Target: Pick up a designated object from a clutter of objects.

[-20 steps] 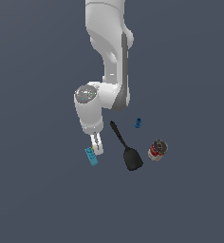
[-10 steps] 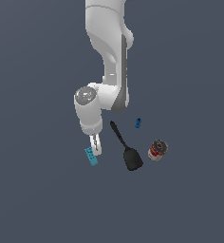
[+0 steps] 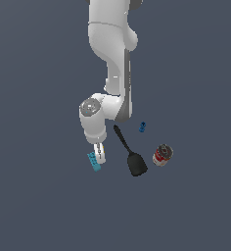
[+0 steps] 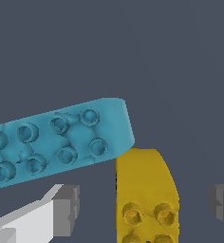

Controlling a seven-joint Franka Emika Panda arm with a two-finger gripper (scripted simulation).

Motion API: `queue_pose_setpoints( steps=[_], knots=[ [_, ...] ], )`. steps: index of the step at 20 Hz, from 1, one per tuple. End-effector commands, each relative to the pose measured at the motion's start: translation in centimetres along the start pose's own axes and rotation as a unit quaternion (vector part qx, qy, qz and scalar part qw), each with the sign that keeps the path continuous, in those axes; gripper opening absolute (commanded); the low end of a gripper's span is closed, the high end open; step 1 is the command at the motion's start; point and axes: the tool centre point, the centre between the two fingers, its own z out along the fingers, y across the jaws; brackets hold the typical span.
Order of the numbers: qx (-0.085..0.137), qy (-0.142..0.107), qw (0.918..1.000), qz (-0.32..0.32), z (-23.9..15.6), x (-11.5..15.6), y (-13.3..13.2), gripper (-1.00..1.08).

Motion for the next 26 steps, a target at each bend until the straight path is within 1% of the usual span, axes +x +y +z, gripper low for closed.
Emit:
queue_pose_setpoints(
  steps=[1, 5, 6, 19, 26],
  knots=[
    [0.001, 0.0, 1.0, 0.001, 0.8, 0.0, 0.0, 1.0],
    [0.001, 0.0, 1.0, 0.001, 1.2, 0.0, -0.1, 1.0],
    [0.001, 0.0, 1.0, 0.001, 1.2, 0.0, -0.1, -1.0],
    [0.001, 0.0, 1.0, 0.0, 0.9, 0.1, 0.0, -1.0],
    [0.001, 0.0, 1.0, 0.001, -1.0, 0.6, 0.8, -1.0]
  ],
)
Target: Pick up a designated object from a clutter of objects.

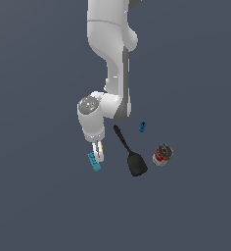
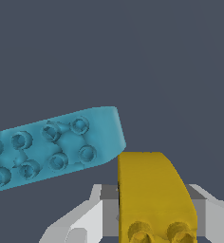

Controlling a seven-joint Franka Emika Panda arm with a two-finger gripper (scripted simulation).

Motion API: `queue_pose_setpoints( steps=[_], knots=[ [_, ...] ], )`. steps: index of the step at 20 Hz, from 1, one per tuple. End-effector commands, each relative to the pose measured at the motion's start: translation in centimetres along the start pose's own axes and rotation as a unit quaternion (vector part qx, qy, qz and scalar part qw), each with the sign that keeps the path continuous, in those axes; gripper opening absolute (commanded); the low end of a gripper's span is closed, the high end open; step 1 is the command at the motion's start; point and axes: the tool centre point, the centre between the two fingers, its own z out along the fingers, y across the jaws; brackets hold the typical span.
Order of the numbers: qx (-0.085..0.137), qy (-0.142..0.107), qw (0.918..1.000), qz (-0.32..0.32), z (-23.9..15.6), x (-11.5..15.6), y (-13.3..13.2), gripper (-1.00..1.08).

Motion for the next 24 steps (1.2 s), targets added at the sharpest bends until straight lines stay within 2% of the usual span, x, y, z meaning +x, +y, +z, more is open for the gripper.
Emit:
queue_pose_setpoints(
  steps=[1, 9, 24],
  knots=[
    [0.001, 0.0, 1.0, 0.0, -1.1, 0.3, 0.4, -1.0],
    [0.001, -0.001, 1.0, 0.001, -6.4, 1.8, 2.6, -1.0],
    [0.0, 0.0, 1.0, 0.002, -20.9, 6.2, 8.4, -1.0]
  ],
)
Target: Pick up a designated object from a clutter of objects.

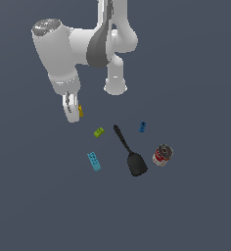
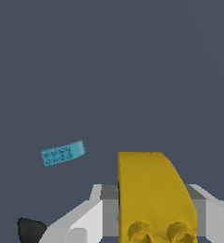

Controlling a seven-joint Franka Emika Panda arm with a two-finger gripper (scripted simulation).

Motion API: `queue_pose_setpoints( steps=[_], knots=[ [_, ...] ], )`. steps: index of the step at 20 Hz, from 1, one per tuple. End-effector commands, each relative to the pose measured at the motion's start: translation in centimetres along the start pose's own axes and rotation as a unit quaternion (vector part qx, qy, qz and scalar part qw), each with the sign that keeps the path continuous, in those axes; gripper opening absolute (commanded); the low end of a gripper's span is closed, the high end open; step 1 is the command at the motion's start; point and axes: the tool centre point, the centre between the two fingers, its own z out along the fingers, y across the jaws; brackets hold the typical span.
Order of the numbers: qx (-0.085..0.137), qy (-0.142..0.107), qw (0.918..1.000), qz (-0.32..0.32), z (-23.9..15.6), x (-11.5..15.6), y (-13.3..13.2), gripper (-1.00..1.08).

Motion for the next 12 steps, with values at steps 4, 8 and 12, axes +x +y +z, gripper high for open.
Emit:
queue_pose_setpoints(
  steps=[4, 8, 12],
  knots=[
    [0.0, 0.001, 1.0, 0.0, -5.6, 1.6, 2.2, -1.0],
    [-0.001, 0.001, 1.0, 0.0, -9.4, 2.8, 3.5, -1.0],
    [0.0, 0.001, 1.0, 0.0, -12.8, 3.8, 4.7, -1.0]
  ],
)
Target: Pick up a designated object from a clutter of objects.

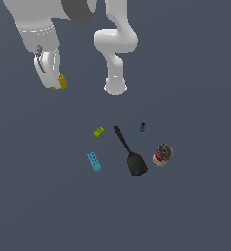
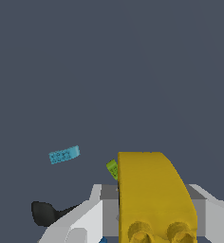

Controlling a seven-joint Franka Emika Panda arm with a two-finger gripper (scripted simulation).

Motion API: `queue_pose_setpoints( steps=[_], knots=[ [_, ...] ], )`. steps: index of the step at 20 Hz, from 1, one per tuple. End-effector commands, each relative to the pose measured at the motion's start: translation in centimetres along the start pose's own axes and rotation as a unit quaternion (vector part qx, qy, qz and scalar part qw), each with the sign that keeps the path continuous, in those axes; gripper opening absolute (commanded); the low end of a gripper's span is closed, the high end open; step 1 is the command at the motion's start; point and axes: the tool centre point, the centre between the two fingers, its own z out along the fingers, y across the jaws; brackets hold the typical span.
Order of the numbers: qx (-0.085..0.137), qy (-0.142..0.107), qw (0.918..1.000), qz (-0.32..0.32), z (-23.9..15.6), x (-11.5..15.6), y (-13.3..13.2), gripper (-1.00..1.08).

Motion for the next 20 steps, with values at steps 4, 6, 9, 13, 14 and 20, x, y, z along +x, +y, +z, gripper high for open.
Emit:
queue_pose_setpoints(
  steps=[4, 6, 9, 13, 14, 20],
  knots=[
    [0.0, 0.0, 1.0, -0.001, -3.9, 1.2, 1.3, -1.0],
    [0.0, 0.0, 1.0, -0.001, -4.9, 1.5, 1.6, -1.0],
    [0.0, 0.0, 1.0, -0.001, -6.1, 1.9, 1.9, -1.0],
    [0.0, 0.0, 1.0, -0.002, -7.0, 2.2, 2.1, -1.0],
    [0.0, 0.0, 1.0, -0.002, -7.1, 2.2, 2.2, -1.0],
    [0.0, 0.0, 1.0, -0.002, -6.8, 2.2, 2.0, -1.0]
  ],
)
